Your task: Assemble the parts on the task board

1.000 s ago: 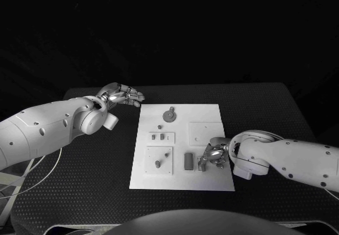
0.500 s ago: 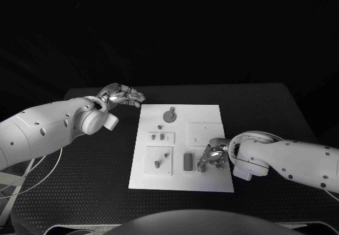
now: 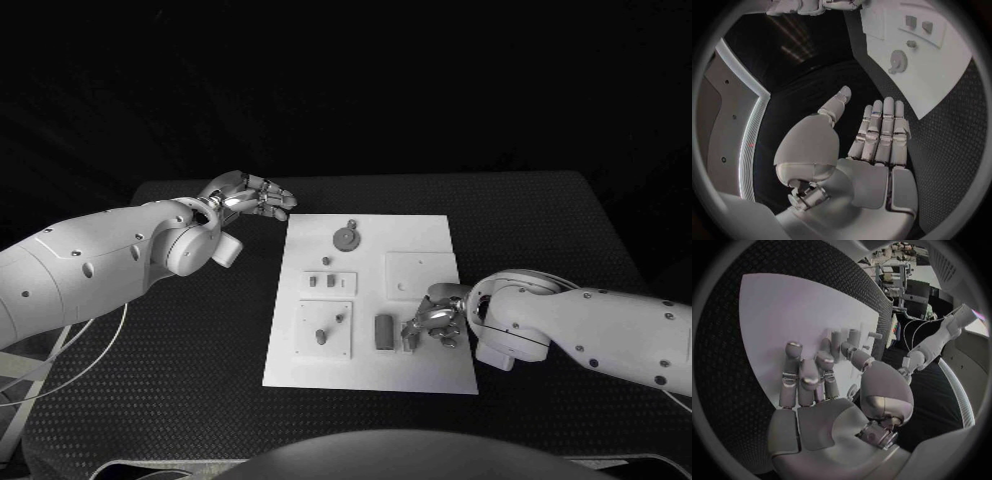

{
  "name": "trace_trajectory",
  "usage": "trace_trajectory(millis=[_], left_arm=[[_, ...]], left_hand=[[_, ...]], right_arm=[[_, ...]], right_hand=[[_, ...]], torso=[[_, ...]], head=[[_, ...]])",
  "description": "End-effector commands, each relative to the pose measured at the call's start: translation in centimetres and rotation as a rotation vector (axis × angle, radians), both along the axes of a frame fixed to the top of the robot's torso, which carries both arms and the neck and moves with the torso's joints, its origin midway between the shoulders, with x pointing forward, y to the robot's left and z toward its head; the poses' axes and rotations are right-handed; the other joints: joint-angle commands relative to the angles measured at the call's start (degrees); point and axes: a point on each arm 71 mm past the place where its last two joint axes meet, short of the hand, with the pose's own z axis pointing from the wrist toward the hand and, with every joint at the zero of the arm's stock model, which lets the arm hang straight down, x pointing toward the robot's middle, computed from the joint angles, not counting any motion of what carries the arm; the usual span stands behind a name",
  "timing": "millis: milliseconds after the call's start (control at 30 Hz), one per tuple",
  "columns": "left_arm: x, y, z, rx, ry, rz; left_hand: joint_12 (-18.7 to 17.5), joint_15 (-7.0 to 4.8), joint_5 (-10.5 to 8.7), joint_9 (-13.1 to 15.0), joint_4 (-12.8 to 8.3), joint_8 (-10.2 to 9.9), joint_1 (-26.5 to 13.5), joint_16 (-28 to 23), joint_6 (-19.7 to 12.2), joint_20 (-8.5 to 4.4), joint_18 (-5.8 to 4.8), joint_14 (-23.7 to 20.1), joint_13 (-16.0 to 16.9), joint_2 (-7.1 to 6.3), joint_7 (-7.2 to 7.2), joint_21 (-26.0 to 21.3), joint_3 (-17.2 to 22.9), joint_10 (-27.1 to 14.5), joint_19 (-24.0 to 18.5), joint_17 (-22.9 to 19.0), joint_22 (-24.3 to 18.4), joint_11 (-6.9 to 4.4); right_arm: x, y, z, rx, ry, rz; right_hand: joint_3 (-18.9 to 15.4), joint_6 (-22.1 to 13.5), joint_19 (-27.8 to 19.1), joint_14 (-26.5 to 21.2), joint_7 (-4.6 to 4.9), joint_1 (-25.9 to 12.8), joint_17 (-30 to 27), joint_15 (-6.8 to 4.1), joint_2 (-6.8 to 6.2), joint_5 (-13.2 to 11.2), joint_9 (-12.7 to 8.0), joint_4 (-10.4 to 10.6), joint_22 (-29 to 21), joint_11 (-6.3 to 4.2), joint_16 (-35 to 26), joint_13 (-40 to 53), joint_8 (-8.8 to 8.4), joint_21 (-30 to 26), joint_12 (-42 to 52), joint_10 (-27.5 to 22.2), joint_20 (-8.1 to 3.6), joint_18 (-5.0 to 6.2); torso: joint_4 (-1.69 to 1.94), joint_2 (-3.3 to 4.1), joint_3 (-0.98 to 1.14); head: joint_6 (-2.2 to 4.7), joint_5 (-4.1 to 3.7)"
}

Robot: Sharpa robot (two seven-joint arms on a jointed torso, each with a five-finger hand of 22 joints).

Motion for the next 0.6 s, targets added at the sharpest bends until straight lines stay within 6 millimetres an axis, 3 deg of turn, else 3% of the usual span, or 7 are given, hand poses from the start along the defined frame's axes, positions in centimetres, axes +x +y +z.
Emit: trace_trajectory(millis=[33, 367, 600], left_arm=[[-0.05, -0.24, 0.05, -0.011, 0.004, -0.016], [-0.05, -0.23, 0.04, -0.01, 0.004, -0.016], [-0.06, -0.18, 0.04, -0.009, 0.005, -0.015]], left_hand=[[0.2, 0.36, -0.19, -0.1, 0.0, -0.2, -0.7, -0.3, -0.5, 0.24, 0.01, -0.1, -0.1, -0.11, 0.03, 0.2, -0.4, -0.3, -0.1, 0.1, -0.1, 0.09], [0.2, 0.36, -0.2, -0.1, 0.0, -0.2, -0.7, -0.3, -0.5, 0.24, 0.01, -0.1, -0.1, -0.11, 0.03, 0.2, -0.4, -0.3, -0.1, 0.1, -0.1, 0.1], [0.2, 0.36, -0.21, -0.1, 0.0, -0.2, -0.7, -0.4, -0.5, 0.24, 0.01, -0.1, -0.1, -0.1, 0.04, 0.2, -0.4, -0.3, -0.1, 0.1, -0.1, 0.1]], right_arm=[[-0.07, 0.63, 0.16, 0.045, -0.01, 0.011], [-0.05, 0.71, 0.21, 0.057, -0.017, 0.014], [-0.26, 0.89, 0.16, 0.058, 0.003, 0.037]], right_hand=[[0.2, 0.3, 0.3, 0.0, 0.13, -0.1, -0.1, -0.55, -1.04, -0.3, -0.1, 0.9, 0.7, -0.14, -0.3, -0.1, -0.22, -0.2, -0.1, 0.2, -0.04, 0.61], [1.1, -0.1, 0.5, 0.0, 0.21, -0.3, -0.1, -0.54, -3.46, -0.3, -0.2, 2.9, 0.7, -0.07, -0.3, -0.1, -0.36, -0.3, -0.1, 0.2, -0.18, 0.61], [1.3, -0.1, 0.4, 0.0, 0.22, 0.5, -0.1, -0.53, -3.12, -0.3, -0.1, 2.8, 0.8, -0.06, -0.3, 0.0, -0.33, -0.3, -0.1, 0.1, -0.26, 0.61]], torso=[[-0.01, 0.0, 0.0], [0.0, 0.01, 0.0], [0.01, 0.01, -0.03]], head=[[-0.01, 0.0], [-0.01, 0.04], [-0.11, 0.06]])
